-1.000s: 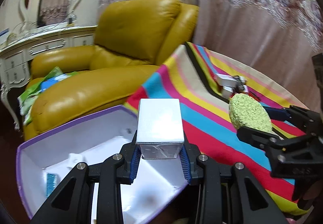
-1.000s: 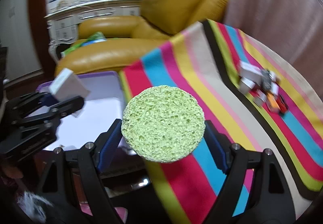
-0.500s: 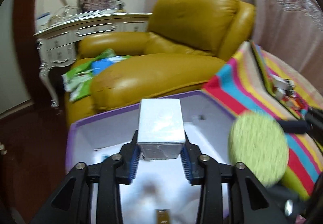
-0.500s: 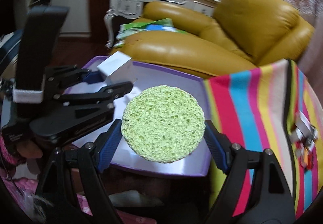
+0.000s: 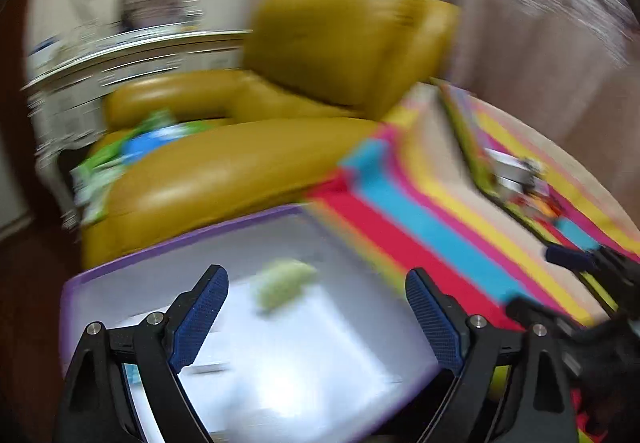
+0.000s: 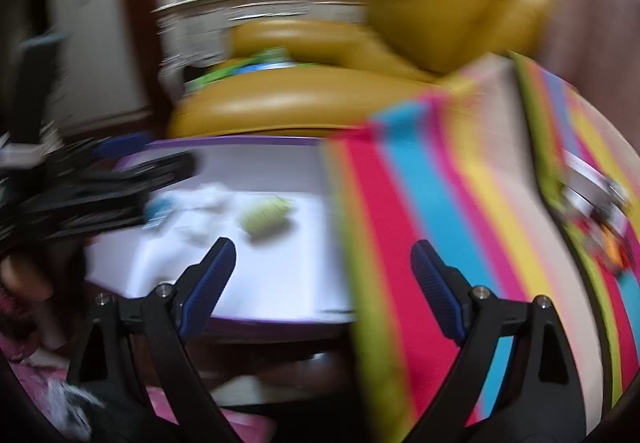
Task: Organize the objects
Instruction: 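Grasp the red QR-code box with the left tool while the right tool grasps the red bundled strap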
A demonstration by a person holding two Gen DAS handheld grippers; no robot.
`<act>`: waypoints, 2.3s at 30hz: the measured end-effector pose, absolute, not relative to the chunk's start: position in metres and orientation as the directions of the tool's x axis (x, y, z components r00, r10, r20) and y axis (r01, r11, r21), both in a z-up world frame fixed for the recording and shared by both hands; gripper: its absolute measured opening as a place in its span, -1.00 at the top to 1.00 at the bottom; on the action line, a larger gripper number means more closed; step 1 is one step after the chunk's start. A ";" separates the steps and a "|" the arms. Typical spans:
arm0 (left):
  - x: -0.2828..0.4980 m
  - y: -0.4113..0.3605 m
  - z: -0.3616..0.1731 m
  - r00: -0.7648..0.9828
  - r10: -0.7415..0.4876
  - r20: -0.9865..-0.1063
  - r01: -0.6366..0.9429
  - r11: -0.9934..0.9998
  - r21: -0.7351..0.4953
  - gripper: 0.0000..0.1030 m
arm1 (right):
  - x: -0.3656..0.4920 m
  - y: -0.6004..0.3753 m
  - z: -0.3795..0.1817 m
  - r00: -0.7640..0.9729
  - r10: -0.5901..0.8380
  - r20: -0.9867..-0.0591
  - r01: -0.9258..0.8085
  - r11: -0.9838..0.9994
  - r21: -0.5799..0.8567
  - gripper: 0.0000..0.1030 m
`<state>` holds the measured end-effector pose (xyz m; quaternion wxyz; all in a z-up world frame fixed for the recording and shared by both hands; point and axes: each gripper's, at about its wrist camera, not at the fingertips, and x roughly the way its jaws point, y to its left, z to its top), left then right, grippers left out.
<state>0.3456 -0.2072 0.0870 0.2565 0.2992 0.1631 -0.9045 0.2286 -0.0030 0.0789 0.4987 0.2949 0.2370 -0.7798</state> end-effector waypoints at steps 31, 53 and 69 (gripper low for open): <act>0.022 -0.055 -0.008 -0.601 -0.026 -0.799 0.151 -0.985 -0.082 -1.00 | -0.208 0.124 0.000 -0.690 -0.112 -0.715 0.498 -0.791 -0.356 -0.79; 0.017 -0.048 -0.010 -0.573 -0.081 -0.815 0.152 -0.988 -0.009 -1.00 | -0.023 0.238 0.013 -0.429 -0.431 -0.794 0.577 -0.807 0.127 0.25; -0.130 -0.014 -0.012 -0.536 -0.114 -0.836 0.197 -0.980 0.008 -1.00 | -0.014 0.232 0.010 -0.520 -0.371 -0.769 0.561 -0.828 0.020 0.23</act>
